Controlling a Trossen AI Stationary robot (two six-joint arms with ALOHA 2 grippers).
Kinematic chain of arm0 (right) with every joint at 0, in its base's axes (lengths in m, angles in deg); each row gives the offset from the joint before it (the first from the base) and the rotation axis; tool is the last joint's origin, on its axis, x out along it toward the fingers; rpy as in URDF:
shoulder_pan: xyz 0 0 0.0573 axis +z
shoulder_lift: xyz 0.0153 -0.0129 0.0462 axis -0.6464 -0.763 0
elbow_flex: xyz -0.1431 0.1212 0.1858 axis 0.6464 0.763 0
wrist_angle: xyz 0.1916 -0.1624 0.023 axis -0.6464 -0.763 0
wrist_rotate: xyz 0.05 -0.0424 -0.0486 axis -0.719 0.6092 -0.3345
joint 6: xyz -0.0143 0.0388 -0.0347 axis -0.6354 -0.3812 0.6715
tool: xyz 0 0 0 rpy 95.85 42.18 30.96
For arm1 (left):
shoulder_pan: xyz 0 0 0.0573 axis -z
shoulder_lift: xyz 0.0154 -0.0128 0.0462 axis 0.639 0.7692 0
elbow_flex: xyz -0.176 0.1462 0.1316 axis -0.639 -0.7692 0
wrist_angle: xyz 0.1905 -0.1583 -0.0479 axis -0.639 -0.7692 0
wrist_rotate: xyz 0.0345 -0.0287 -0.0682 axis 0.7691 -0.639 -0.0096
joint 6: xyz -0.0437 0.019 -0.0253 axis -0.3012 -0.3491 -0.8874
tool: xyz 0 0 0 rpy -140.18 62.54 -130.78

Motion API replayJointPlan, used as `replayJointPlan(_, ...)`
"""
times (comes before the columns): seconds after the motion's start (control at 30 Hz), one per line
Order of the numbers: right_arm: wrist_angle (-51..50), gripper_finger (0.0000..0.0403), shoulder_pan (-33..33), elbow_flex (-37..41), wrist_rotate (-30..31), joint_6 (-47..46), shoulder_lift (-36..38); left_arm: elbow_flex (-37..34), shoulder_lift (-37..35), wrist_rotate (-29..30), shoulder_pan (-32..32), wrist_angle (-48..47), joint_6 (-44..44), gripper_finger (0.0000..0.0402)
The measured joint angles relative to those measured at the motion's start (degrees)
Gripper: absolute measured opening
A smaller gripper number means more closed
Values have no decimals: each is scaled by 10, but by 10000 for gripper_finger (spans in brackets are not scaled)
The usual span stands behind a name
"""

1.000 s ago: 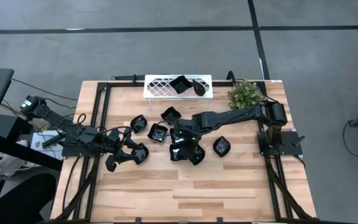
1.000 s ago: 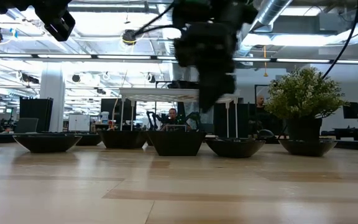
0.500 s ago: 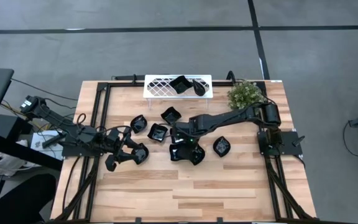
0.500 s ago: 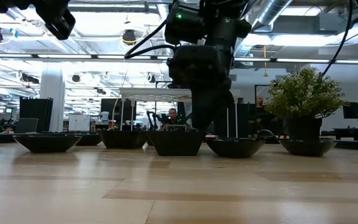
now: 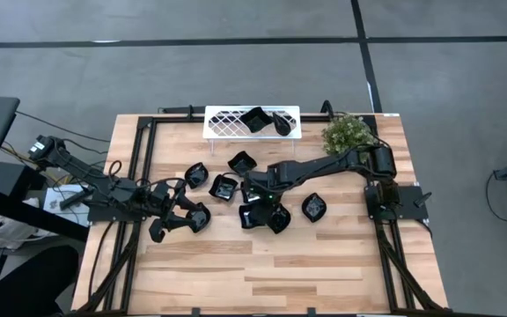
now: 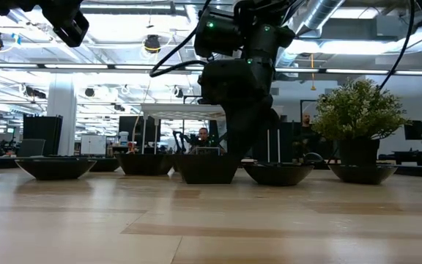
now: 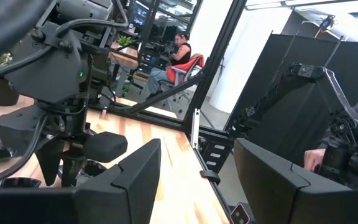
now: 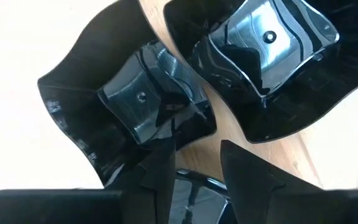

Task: Pick & Place Mini shaped plates
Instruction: Stack the distorted square plate on top of the other distorted square plate on the shelf

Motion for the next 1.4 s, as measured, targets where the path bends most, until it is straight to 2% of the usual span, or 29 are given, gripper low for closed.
replayJointPlan(1.23,30,122,12,0,18,-45,-26,0,0,0,0,0,0,205)
replayJointPlan(1.4,28,106,12,0,17,-45,-26,0,0,0,0,0,0,205)
